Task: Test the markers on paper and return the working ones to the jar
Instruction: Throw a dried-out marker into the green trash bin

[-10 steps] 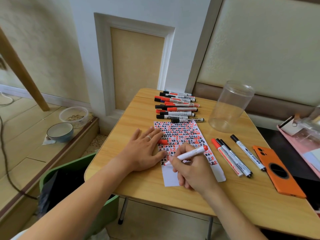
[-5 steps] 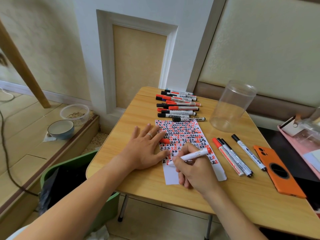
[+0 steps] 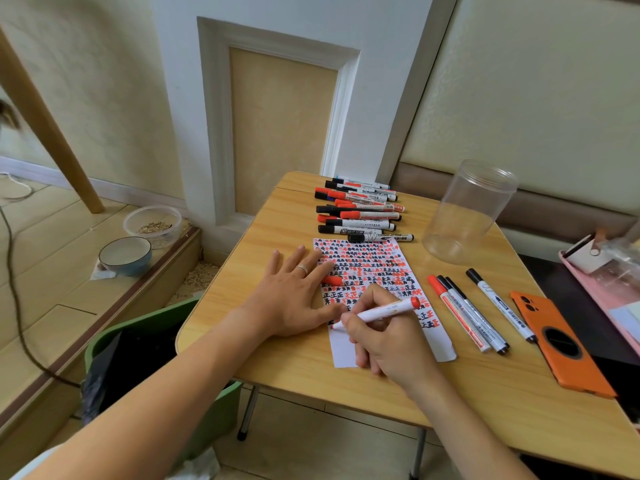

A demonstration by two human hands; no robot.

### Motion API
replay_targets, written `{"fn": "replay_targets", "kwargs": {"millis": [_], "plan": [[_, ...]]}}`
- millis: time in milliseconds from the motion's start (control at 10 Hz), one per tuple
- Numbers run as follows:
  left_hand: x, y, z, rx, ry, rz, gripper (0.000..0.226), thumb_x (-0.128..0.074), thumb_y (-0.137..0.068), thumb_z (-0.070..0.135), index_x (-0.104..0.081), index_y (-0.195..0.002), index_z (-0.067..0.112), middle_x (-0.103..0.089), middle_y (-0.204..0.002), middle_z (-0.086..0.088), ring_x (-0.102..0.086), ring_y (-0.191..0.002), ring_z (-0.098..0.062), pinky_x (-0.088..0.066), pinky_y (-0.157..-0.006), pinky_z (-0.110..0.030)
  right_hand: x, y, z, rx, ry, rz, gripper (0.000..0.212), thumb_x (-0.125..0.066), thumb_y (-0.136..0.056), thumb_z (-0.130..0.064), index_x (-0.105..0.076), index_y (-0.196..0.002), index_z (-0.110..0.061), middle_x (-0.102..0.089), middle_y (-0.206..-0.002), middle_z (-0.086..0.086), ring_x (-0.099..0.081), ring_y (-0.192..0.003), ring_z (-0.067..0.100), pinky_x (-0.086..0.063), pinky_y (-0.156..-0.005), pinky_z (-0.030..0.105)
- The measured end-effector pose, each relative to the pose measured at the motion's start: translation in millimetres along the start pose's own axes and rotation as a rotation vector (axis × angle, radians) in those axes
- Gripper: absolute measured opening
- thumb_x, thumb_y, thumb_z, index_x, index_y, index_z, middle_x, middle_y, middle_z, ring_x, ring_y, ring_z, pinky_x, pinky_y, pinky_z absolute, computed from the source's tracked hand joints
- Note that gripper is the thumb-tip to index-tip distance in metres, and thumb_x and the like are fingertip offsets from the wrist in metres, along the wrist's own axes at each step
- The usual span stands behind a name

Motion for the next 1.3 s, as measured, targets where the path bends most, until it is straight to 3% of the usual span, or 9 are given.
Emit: {"fn": "replay_targets", "kwargs": {"millis": [400, 1300], "plan": [[2.0, 0.9, 1.0, -0.002, -0.007, -0.015, 0.105, 0.0, -0.072, 0.088, -0.005, -0.162, 0.036, 0.002, -0.171, 0.003, 0.014, -0.156, -0.02, 0.007, -0.124, -0.057, -1.7, -1.3, 1.2, -0.015, 0.028, -0.006, 0.018, -0.069, -0.097, -0.014, -0.054, -0.088, -0.01, -0.059, -0.057, 0.026, -0.05, -0.037, 0.017, -0.035, -0.039, 0.025], [1.0, 0.3, -0.2, -0.001, -0.002, -0.015, 0.105, 0.0, -0.071, 0.09, -0.005, -0.162, 0.038, 0.002, -0.171, 0.004, 0.013, -0.156, -0.02, 0.008, -0.124, -0.056, 0.7, -0.3, 1.4, -0.029, 0.037, 0.017, 0.017, -0.067, -0.097, -0.013, -0.054, -0.086, -0.009, -0.06, -0.056, 0.025, -0.046, -0.034, 0.017, -0.035, -0.039, 0.025]]}}
Point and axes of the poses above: each hand's wrist, its own y-axis away from the middle knuckle, its own x-axis out of the back of the hand, z = x × y, the point moved 6 cm from there along -y, towards the middle knuckle
